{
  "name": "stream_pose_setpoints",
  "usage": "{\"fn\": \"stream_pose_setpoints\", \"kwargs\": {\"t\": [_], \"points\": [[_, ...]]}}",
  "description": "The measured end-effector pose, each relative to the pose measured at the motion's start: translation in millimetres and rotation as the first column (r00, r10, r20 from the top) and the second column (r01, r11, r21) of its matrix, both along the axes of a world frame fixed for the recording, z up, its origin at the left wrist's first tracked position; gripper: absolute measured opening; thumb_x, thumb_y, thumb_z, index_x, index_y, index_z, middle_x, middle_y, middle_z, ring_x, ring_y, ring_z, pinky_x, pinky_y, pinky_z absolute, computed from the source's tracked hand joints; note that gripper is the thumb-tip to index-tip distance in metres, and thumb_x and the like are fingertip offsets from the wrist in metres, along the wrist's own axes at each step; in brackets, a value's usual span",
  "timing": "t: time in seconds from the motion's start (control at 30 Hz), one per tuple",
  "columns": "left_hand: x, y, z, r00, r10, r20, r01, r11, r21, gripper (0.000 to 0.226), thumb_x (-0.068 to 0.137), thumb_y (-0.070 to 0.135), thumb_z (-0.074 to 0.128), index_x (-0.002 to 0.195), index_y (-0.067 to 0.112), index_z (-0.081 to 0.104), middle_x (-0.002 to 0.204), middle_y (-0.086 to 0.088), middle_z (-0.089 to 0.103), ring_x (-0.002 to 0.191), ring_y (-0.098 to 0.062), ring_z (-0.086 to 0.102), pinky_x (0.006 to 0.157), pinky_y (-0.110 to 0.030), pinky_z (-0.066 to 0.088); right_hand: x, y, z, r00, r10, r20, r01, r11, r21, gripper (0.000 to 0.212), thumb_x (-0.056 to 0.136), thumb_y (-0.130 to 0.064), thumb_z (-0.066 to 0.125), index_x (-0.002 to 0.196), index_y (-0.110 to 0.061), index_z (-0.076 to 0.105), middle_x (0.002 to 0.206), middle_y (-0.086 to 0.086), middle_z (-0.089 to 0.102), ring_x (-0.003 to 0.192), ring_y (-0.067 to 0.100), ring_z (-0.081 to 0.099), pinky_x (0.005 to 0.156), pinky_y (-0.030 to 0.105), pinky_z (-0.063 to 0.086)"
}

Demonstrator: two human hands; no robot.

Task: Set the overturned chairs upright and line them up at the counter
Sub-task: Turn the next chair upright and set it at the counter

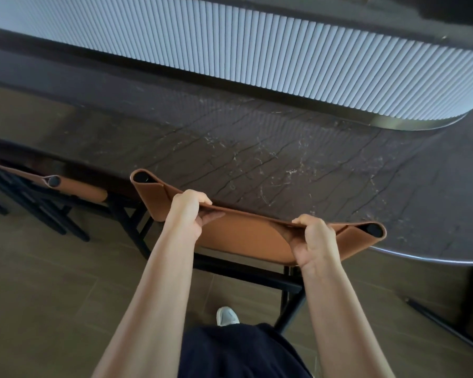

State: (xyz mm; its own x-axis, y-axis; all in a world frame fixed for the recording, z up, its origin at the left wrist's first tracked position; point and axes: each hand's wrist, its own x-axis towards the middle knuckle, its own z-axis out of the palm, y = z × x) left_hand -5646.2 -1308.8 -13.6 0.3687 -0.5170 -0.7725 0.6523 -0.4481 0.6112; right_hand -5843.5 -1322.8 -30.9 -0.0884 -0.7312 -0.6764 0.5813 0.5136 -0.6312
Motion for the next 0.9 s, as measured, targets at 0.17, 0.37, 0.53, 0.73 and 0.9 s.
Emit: {"fn": "stream_pose_setpoints", "kwargs": {"t": [0.17,0.37,0.53,0.73,0.9], "points": [[13,-8,2,0.995,-0.102,-0.009,0.102,0.995,-0.017,0.016,0.089,-0.017,0.045,0.084,-0.002,0.048,0.08,-0.015,0.049,0.067,-0.031,0.055,0.066,-0.048,0.058,11,-5,-2,0.997,-0.072,-0.043,0.071,0.997,-0.023,0.017,0.086,0.016,0.042,0.079,0.002,0.048,0.087,0.015,0.045,0.07,0.031,0.052,0.05,0.05,0.059],[23,-3,4,0.962,-0.271,-0.02,0.271,0.963,-0.001,0.01,0.092,-0.005,0.053,0.102,-0.005,0.051,0.089,-0.026,0.055,0.068,-0.036,0.06,0.063,-0.04,0.057,22,-4,-13,0.985,-0.018,-0.17,0.028,0.998,0.054,0.009,0.089,0.0,0.056,0.08,-0.001,0.052,0.069,0.012,0.048,0.055,0.023,0.054,0.048,0.042,0.057],[28,9,-11,0.965,-0.247,-0.089,0.245,0.969,-0.025,0.032,0.093,0.016,0.058,0.118,0.001,0.045,0.107,-0.027,0.057,0.079,-0.04,0.066,0.068,-0.039,0.06,19,2,-21,0.979,0.029,-0.201,-0.009,0.995,0.098,0.009,0.088,-0.003,0.058,0.08,-0.001,0.055,0.073,0.011,0.049,0.061,0.023,0.054,0.049,0.04,0.057],[33,14,-18,0.975,-0.197,-0.106,0.196,0.98,-0.028,0.029,0.086,0.013,0.066,0.111,0.002,0.055,0.106,-0.024,0.061,0.087,-0.038,0.069,0.065,-0.04,0.062,16,5,-21,0.982,0.069,-0.177,-0.062,0.997,0.044,0.01,0.088,0.001,0.047,0.081,0.001,0.054,0.055,0.012,0.057,0.046,0.026,0.064,0.059,0.049,0.059],[36,18,-15,0.956,-0.257,-0.14,0.264,0.964,0.039,0.011,0.088,-0.007,0.052,0.098,-0.007,0.056,0.096,-0.027,0.06,0.089,-0.04,0.066,0.055,-0.036,0.058,22,18,-19,0.986,0.024,-0.165,-0.016,0.999,0.052,0.013,0.083,0.012,0.042,0.09,0.01,0.053,0.092,0.026,0.055,0.087,0.052,0.064,0.059,0.05,0.059]]}}
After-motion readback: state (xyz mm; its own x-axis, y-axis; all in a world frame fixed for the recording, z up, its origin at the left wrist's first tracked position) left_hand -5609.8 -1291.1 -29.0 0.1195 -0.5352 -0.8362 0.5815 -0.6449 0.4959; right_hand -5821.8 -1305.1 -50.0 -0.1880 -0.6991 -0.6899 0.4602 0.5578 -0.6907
